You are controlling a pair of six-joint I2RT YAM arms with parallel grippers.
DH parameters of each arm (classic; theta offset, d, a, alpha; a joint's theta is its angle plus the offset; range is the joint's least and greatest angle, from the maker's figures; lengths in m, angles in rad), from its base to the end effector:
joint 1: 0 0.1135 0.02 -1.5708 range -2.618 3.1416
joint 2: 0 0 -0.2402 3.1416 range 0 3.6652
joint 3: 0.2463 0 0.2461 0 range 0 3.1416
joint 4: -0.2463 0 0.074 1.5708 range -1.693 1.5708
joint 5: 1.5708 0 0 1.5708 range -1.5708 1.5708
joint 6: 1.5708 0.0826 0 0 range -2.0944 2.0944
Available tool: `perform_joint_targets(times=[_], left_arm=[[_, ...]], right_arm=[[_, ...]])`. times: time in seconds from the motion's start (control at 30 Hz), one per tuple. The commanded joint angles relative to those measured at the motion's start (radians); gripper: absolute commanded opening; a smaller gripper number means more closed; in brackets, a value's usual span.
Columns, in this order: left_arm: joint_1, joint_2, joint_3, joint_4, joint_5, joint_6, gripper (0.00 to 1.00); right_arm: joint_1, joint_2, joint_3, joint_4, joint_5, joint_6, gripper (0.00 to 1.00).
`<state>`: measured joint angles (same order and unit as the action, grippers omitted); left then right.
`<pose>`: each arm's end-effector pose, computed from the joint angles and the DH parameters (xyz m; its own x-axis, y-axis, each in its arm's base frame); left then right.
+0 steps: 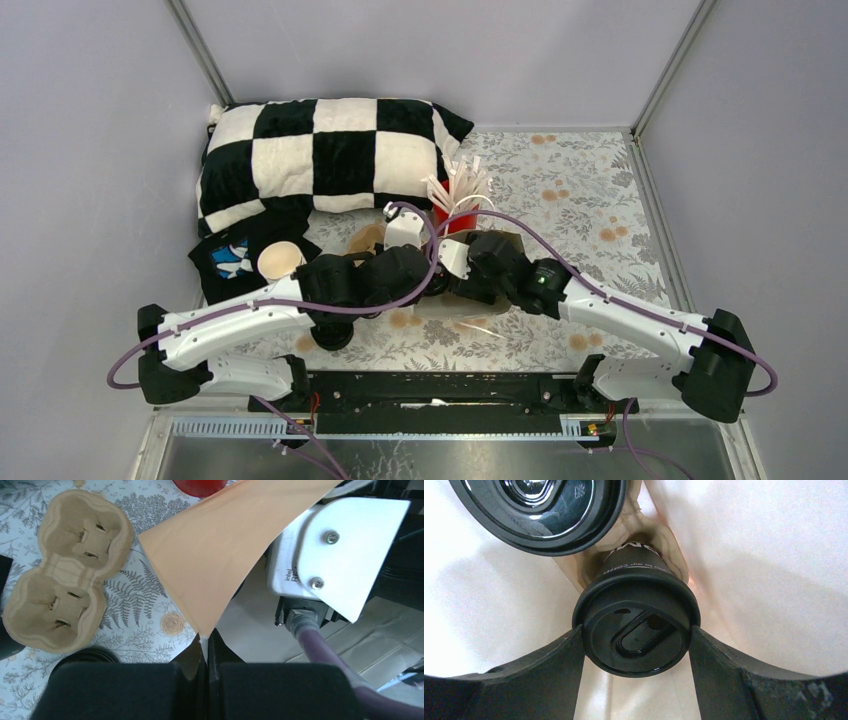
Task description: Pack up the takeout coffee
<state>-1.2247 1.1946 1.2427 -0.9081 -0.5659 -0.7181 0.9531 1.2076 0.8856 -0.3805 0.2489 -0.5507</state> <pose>0.1302 -0.2305 0.2994 -0.6380 0.1319 -0.7587 0.3395 0.9325 -0.1233 0.1890 0.2309 0.2199 0.0376 -0.8228 -0.5671 -0.7763 0.3333 -0.5350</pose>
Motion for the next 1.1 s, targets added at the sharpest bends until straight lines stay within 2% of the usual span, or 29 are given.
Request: perform_joint_targets(times=[0.0, 0.3, 0.5, 0.73, 0.8, 0.93, 1.07], left_arm=[[0.006, -0.005, 0.089, -0.034, 0.053, -0.053, 0.0], [0.012, 0.0, 0.14, -0.078, 0.13, -0.093, 0.0], [0.025, 0.012, 0.147, -0.148, 0.099, -0.146, 0.0], [0.044, 0.043, 0.183, -0.239, 0.052, -0.175, 0.0], [0.046, 0.048, 0.193, -0.257, 0.031, -0.177, 0.03], [0.047, 0.029, 0.19, -0.258, 0.003, -0.152, 0.18], [0.047, -0.069, 0.141, -0.192, 0.0, -0.098, 0.28]], right_arm=[[-0.002, 0.033, 0.109, -0.223, -0.176, 0.04, 0.33], [-0.001, 0.099, 0.253, -0.505, -0.33, 0.04, 0.33], [-0.001, 0.161, 0.31, -0.584, -0.396, 0.024, 0.34], [-0.001, 0.231, 0.328, -0.599, -0.475, -0.043, 0.33], [0.003, 0.255, 0.326, -0.603, -0.475, -0.092, 0.32], [0.005, 0.287, 0.321, -0.582, -0.477, -0.118, 0.32], [0.006, 0.274, 0.295, -0.533, -0.468, -0.104, 0.31]])
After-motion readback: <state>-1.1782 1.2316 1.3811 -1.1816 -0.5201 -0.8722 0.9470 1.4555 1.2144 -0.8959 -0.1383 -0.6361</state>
